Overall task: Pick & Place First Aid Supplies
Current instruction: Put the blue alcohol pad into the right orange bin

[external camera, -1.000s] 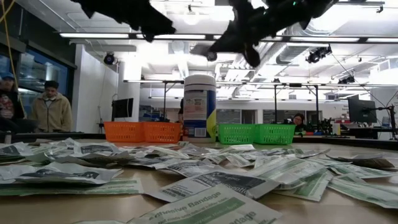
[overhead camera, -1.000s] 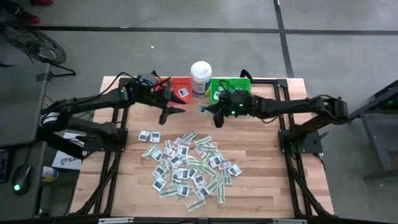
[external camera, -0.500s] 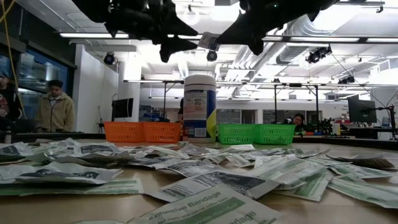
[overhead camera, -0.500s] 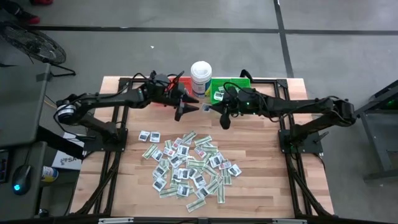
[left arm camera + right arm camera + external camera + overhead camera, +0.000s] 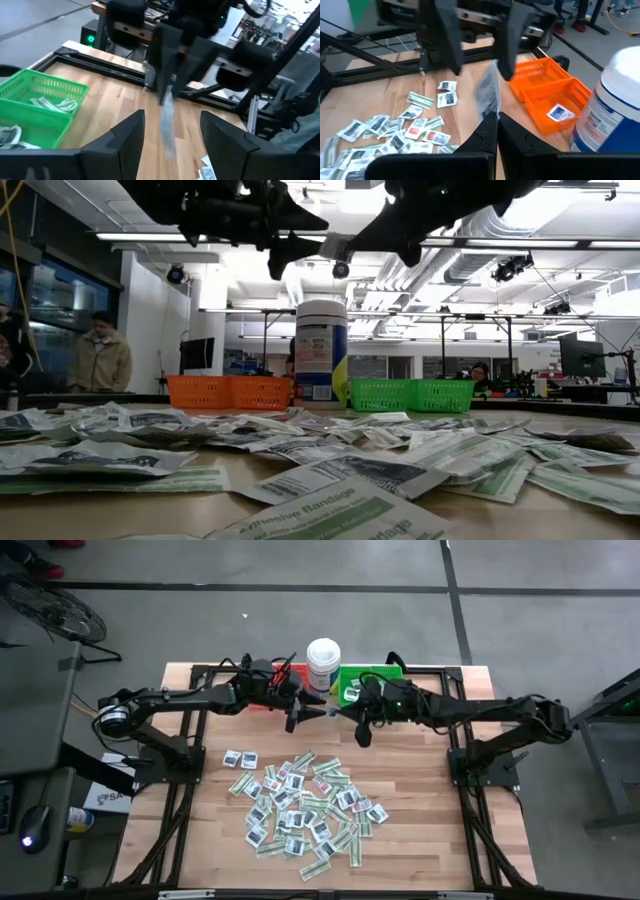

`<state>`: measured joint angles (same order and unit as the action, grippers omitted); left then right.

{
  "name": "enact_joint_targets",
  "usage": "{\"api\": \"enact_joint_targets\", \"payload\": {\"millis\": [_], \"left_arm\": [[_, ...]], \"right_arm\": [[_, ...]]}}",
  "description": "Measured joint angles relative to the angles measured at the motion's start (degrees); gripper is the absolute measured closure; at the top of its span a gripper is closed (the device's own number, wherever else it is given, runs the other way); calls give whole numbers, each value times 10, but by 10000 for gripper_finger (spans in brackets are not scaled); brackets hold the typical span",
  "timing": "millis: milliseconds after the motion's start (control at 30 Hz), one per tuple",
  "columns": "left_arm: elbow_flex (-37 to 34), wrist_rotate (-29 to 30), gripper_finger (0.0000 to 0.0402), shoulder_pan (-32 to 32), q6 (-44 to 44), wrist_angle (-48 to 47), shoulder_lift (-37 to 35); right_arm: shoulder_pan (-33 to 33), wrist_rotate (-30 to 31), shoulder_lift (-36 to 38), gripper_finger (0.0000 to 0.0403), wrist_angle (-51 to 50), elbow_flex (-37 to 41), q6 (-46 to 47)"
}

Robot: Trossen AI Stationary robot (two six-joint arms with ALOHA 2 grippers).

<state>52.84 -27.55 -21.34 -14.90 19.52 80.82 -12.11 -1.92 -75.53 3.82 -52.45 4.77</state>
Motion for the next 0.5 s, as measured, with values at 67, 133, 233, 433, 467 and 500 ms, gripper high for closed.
{"api": "enact_joint_targets", "payload": {"millis": [67, 133, 233, 433, 467, 500], "left_arm": [[0, -11, 211, 0, 0, 1, 0], [0, -19, 211, 0, 0, 1, 0], [0, -9, 211, 0, -4, -1, 0], [0, 22, 211, 0, -4, -11, 0], [0, 22, 211, 0, -4, -12, 0], [0, 22, 211, 0, -4, -12, 0]], "right_arm": [[-5, -5, 0, 403, -6, 0, -4], [-8, -12, 0, 403, -10, 0, -8], [-11, -26, 0, 403, -8, 0, -8], [-11, -45, 0, 403, 17, 0, -10], [-11, -45, 0, 403, 23, 0, -12], [-11, -45, 0, 403, 31, 0, -12]]}}
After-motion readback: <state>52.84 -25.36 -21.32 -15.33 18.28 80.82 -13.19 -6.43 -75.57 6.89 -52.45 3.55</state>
